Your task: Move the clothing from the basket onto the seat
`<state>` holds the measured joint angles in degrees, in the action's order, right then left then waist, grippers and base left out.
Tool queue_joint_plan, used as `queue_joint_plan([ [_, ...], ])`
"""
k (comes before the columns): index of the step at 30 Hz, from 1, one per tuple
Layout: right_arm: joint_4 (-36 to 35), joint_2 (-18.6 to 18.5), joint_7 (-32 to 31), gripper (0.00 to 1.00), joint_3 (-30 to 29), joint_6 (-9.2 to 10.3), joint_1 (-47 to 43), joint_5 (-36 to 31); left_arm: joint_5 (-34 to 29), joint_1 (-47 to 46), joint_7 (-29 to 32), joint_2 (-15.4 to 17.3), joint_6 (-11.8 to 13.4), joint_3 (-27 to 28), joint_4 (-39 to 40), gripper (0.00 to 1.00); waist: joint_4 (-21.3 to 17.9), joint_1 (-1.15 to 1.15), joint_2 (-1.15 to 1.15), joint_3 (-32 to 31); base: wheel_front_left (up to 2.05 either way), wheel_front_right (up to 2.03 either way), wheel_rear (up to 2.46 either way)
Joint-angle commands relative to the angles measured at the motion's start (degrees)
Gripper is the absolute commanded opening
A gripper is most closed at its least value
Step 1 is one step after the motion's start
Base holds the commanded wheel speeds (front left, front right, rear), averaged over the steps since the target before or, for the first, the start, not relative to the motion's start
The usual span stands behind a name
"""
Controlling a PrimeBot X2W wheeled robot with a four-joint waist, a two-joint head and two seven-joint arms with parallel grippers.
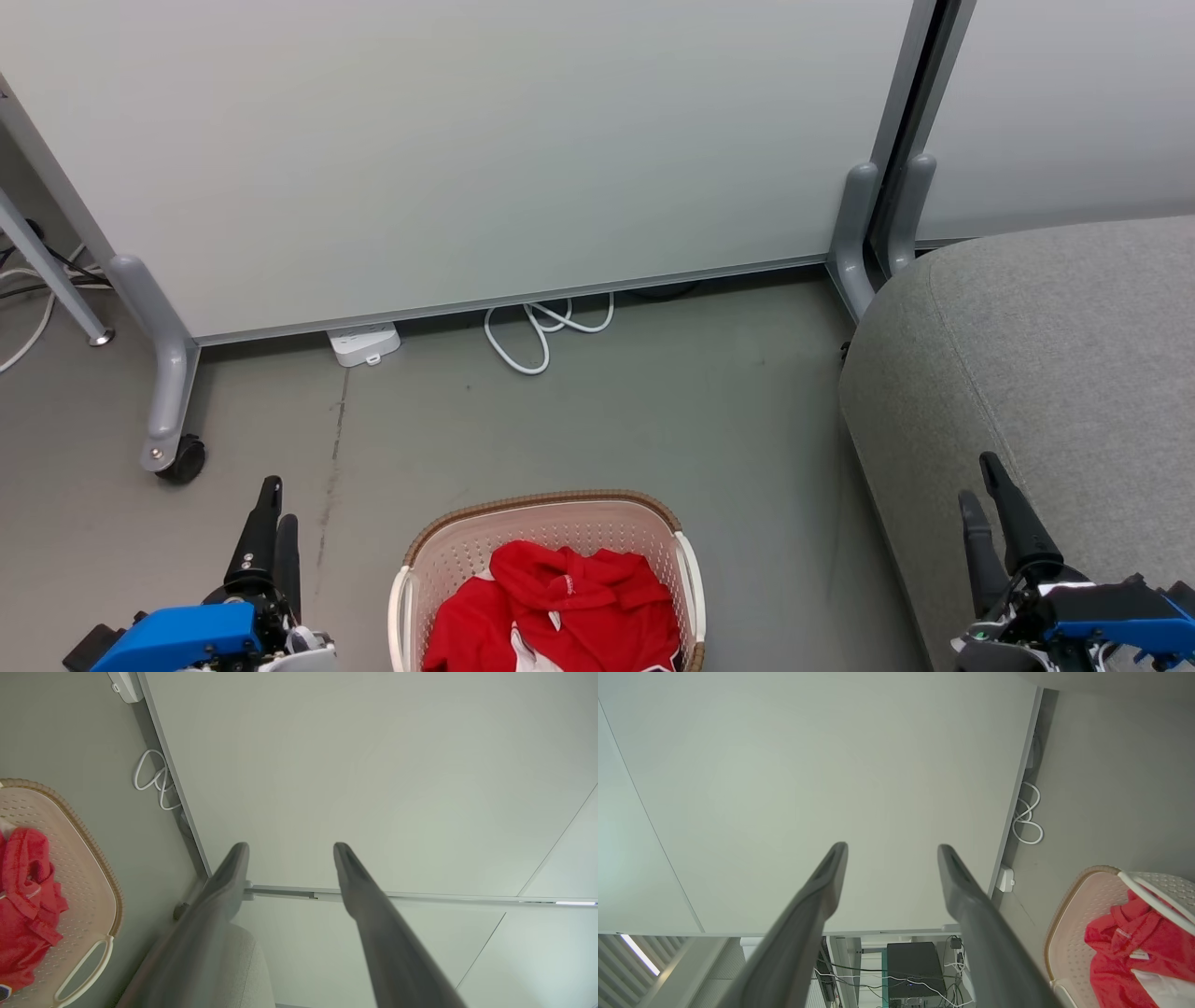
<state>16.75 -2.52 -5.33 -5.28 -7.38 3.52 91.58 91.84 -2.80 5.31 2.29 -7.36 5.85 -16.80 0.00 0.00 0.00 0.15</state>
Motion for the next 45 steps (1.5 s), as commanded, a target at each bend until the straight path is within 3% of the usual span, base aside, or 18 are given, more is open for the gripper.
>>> queue_joint_plan([
  [1, -1.09, -0.21, 0.60, 1.00, 0.47, -0.02, 1.22, -0.88, -1.03, -1.52, -0.58, 0.38, 0.00, -0.43, 0.95, 1.00, 0.00, 0.00, 0.00, 0.01, 0.00, 0.00, 0.00],
  [18, -2.23, -0.27, 5.07, 1.00, 1.69, -0.05, 1.74, -21.63, -20.01, -1.56, -5.06, 0.47, 0.58, -2.18, 3.15, 1.00, 0.26, 0.00, 0.00, 0.36, 0.00, 0.00, 0.00],
  [20, -2.23, -0.27, 5.07, 1.00, 1.69, -0.05, 1.74, -21.63, -20.01, -1.56, -5.06, 0.47, 0.58, -2.18, 3.15, 1.00, 0.26, 0.00, 0.00, 0.36, 0.00, 0.00, 0.00],
  [21, -2.19, -0.29, 5.78, 1.00, 1.90, -0.05, 1.74, -25.26, -23.28, -1.44, -5.76, 0.49, 0.71, -2.56, 3.47, 1.00, 0.34, 0.00, 0.00, 0.39, 0.00, 0.00, 0.00],
  [26, -1.79, -0.30, 6.91, 1.00, 2.26, -0.06, 1.73, -30.69, -29.20, -1.24, -6.88, 0.51, 0.77, -3.16, 3.81, 1.00, 0.43, 0.00, 0.00, 0.40, 0.00, 0.00, 0.00],
  [40, -0.32, -0.35, 9.68, 1.00, 3.22, -0.08, 1.68, -43.04, -43.51, -0.46, -9.74, 0.69, 0.61, -4.41, 2.83, 1.00, 0.64, 0.00, 0.00, 0.02, 0.00, 0.00, 0.00],
  [45, -0.02, -0.36, 10.03, 1.00, 3.39, -0.08, 1.70, -45.40, -46.03, -0.37, -10.30, 0.79, 0.56, -4.73, 2.43, 1.00, 0.71, 0.00, 0.00, -0.04, 0.00, 0.00, 0.00],
])
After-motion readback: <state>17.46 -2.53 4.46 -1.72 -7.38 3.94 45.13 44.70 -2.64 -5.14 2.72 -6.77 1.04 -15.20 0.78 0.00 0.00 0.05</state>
